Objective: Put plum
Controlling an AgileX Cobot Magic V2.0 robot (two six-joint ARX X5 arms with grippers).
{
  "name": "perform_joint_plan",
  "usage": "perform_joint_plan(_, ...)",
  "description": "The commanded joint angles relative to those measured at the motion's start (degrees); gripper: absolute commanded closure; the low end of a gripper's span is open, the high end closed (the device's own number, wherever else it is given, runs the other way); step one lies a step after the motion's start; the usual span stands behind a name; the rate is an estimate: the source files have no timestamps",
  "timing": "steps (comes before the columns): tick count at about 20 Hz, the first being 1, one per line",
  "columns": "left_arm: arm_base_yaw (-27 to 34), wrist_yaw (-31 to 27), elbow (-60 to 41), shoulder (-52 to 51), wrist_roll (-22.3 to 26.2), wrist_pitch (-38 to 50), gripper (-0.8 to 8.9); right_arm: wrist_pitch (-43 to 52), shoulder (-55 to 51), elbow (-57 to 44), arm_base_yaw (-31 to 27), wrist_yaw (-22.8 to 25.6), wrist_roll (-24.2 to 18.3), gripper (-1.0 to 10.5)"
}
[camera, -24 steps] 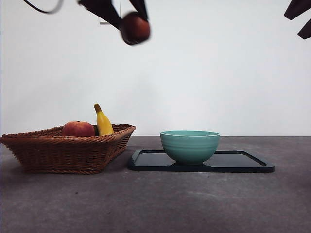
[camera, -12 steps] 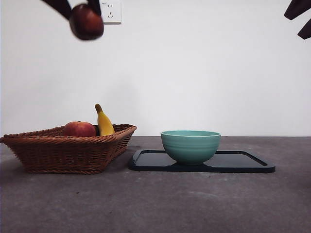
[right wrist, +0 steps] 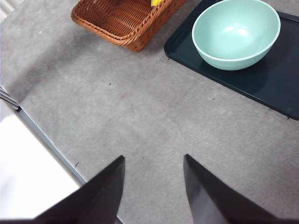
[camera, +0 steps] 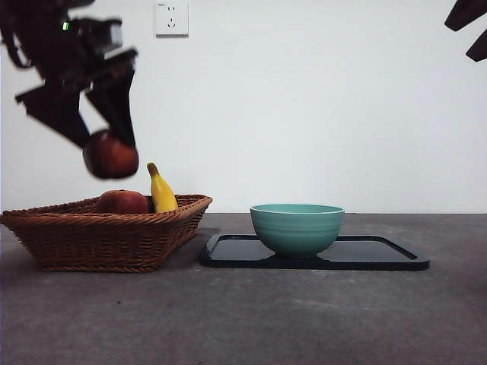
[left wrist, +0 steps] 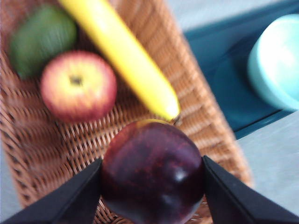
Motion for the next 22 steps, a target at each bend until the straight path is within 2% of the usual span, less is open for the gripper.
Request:
perform_joint_plan(1,0.55,-0.13,-3.85,0.22,0.13,5.79,5.71,0.42,0.22,0.35,0.28,0.20,-0.83,7.5)
perform_joint_plan(5,1.07,-0.13,-11.13,0.22,0.13,13.77,5.71,0.42,0.22,0.35,0.28,0.20,-0.83,7.5)
perform_joint_plan(9,1.07,-0.15,-14.80,0.33,0.33,17.92,5.71,0.44,0.22,0.35,0.28,0.22,-0.81,7.5)
perform_joint_plan(14,1.07,-3.72,-15.43,0.37,1.84,19.41,5.70,0.48,0.22,0.35,0.28,0.20,-0.59,7.5)
perform_joint_plan(22,1.01,-3.72,-15.43,2.19,1.81,20.00,5.68,0.81,0.22,0.35,0.28,0.20,-0.42,7.5)
